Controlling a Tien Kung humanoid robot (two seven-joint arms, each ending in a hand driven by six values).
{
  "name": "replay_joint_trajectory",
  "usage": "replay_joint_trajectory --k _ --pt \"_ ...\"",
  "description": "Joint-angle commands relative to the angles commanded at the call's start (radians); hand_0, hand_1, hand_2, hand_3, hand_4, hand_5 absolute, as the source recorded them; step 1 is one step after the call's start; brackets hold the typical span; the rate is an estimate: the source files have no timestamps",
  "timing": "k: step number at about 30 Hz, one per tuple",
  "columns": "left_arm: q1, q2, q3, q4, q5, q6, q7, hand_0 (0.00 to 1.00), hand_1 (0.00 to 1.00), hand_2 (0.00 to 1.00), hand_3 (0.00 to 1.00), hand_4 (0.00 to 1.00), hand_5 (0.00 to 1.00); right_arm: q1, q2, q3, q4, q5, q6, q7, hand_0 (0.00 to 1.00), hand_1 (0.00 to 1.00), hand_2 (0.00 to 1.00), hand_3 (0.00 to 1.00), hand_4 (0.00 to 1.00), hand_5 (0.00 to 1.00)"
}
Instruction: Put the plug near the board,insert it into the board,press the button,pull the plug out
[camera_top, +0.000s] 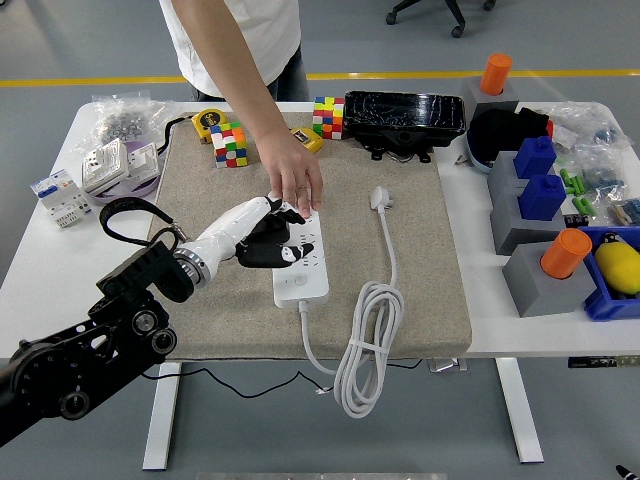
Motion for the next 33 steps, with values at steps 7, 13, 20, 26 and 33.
replay_joint_trajectory --k 7,13,20,26,33 --pt "-0.001 0.0 0.0 -0.005 -0.005 -0.009 0.002 0.621 0.7 0.708 0.666 0.775 0.425 0.001 -0.001 0.001 0.003 -0.001 -0.001 0.0 0.758 0.725 0.732 0.745 0.998 0.672" --pt "-0.003 0.001 0.001 -0.013 -0.003 -0.021 0.015 0.621 0.7 0.708 0.666 0.775 0.425 0.0 0.0 0.003 0.001 0.0 -0.001 0.0 0.758 0.725 0.732 0.745 0.998 0.672" --pt "-0.009 -0.002 0.003 -0.01 -0.016 -0.028 0.008 0.657 0.701 0.705 0.663 0.776 0.424 0.0 0.001 0.003 -0.001 -0.001 -0.001 0.001 0.758 0.725 0.733 0.743 0.998 0.672" --pt "-0.016 -0.008 0.005 -0.012 -0.028 -0.042 0.009 0.659 0.701 0.704 0.664 0.777 0.422 0.0 0.001 0.002 0.003 0.0 -0.001 0.001 0.757 0.724 0.732 0.744 0.998 0.672" --pt "-0.014 -0.01 -0.003 -0.005 -0.014 -0.032 0.011 0.647 0.701 0.701 0.664 0.78 0.425 0.0 0.001 0.002 0.0 0.002 -0.001 0.001 0.755 0.724 0.731 0.743 0.998 0.672"
